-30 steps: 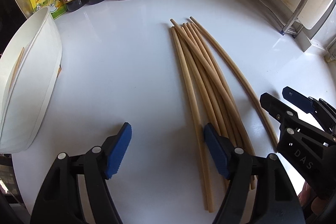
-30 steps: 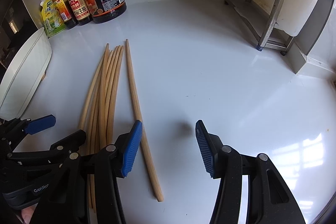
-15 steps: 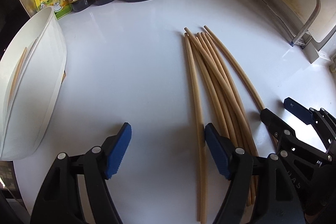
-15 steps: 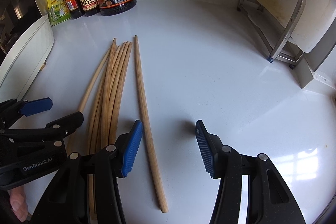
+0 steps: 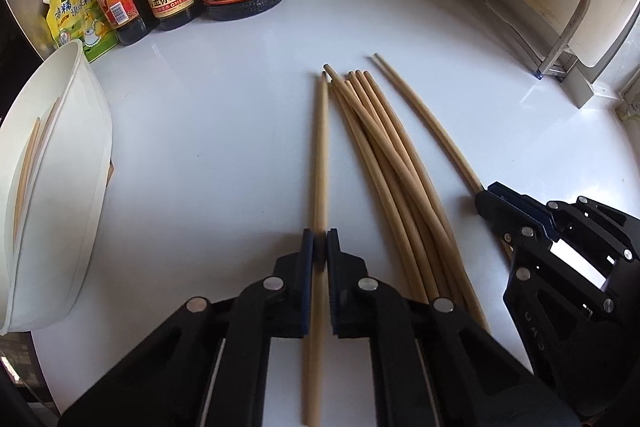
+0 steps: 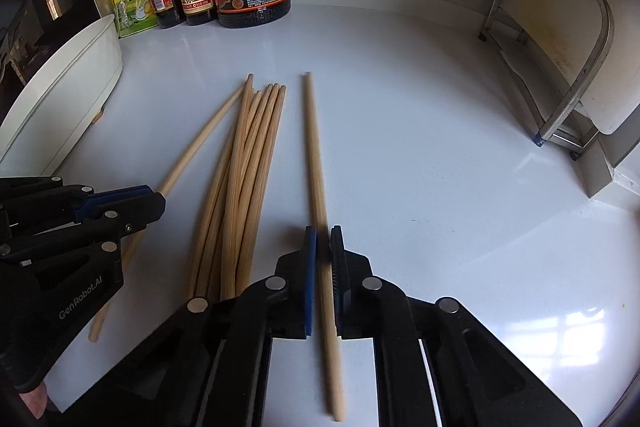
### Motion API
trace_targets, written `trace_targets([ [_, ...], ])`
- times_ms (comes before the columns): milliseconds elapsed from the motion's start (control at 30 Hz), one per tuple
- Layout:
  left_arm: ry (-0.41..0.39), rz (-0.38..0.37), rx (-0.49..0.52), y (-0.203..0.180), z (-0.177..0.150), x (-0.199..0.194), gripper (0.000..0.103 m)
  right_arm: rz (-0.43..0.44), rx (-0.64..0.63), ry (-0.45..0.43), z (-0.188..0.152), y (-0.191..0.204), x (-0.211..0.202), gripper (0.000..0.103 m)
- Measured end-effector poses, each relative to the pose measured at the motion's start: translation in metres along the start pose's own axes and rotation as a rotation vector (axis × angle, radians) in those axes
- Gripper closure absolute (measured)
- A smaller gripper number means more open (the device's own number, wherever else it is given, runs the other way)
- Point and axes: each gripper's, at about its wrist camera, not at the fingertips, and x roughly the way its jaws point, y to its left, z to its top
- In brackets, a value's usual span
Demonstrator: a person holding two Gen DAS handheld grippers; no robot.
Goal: Organize utensils
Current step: 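Close the right tool on one wooden chopstick while the left tool grasps another, then lift both held chopsticks and carry them over the white basin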
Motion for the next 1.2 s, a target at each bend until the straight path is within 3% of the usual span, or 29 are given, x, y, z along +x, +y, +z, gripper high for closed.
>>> trace_targets([
  [267, 0.03, 0.01, -0.002, 0.012, 0.0, -0.004, 0.096, 0.053, 0.147, 0.005, -0.008, -0.022, -0.012, 0.097],
  [567, 0.002, -0.003, 0.016, 0.027, 0.005, -0.037, 0.096, 0.081, 0.255, -0.031, -0.006, -0.026, -0.045, 0.097],
  [833, -0.067, -0.024, 0.019, 0.05, 0.014, -0.081, 0.096, 0.099, 0.28, -0.083, 0.008, -0.005, -0.082, 0.097],
  [1200, -0.153, -0.06, 0.001, 0.104, 0.023, -0.136, 0.096, 0.162, 0.232, -0.147, 0.047, 0.056, -0.112, 0.097],
])
